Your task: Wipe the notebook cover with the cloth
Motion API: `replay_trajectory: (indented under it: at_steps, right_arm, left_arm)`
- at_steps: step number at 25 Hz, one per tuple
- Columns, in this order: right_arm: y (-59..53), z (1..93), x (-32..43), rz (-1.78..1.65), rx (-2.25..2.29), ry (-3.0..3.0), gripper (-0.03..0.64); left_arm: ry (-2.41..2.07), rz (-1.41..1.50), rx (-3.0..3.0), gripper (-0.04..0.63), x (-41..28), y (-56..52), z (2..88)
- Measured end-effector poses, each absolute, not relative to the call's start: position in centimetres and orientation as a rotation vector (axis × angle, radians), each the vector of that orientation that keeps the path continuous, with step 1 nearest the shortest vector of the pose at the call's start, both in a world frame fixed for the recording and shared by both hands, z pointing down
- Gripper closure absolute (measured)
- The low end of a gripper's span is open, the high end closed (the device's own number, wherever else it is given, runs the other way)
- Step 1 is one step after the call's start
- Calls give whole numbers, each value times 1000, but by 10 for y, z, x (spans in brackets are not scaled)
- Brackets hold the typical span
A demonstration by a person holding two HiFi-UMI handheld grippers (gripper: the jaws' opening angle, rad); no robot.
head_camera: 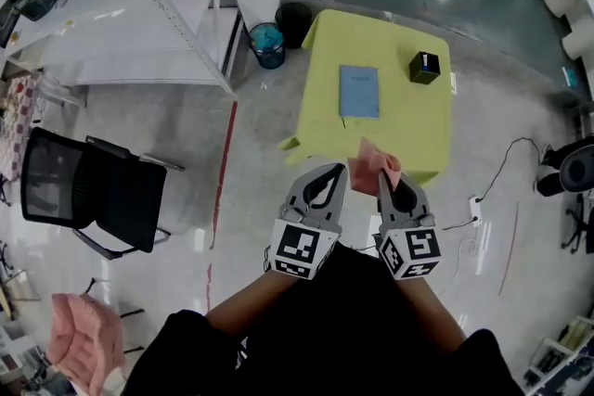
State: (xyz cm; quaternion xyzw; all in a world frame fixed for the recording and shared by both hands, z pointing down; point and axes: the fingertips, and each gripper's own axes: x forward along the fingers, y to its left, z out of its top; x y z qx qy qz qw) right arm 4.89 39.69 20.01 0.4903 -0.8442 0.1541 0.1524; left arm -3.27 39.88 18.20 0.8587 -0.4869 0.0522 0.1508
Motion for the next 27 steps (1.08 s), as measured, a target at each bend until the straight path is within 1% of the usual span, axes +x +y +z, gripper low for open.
replay_trajectory:
  at_steps: [4, 9, 13, 16, 19, 27]
  right_arm:
    - [437, 178, 75, 371, 1393, -2462, 577]
    - [491, 156, 135, 348, 1468, -2541, 577]
    - [533, 154, 180, 339, 1536, -2555, 577]
    - [565, 163, 200, 342, 1542, -2542, 577]
    - [589, 164, 208, 345, 1543, -2562, 577]
    - [651, 159, 215, 297, 1549, -2572, 577]
  left_arm:
    - [-1476, 129, 2439, 590, -7, 439, 172]
    - [-1490, 123, 2456, 589, 53, 492, 158]
    - [-1544, 134, 2492, 590, 99, 541, 149]
    - [-1584, 58, 2554, 591, 125, 581, 139]
    - [-1603, 48, 2577, 589, 135, 607, 136]
    - [-1651, 103, 2543, 589, 135, 658, 144]
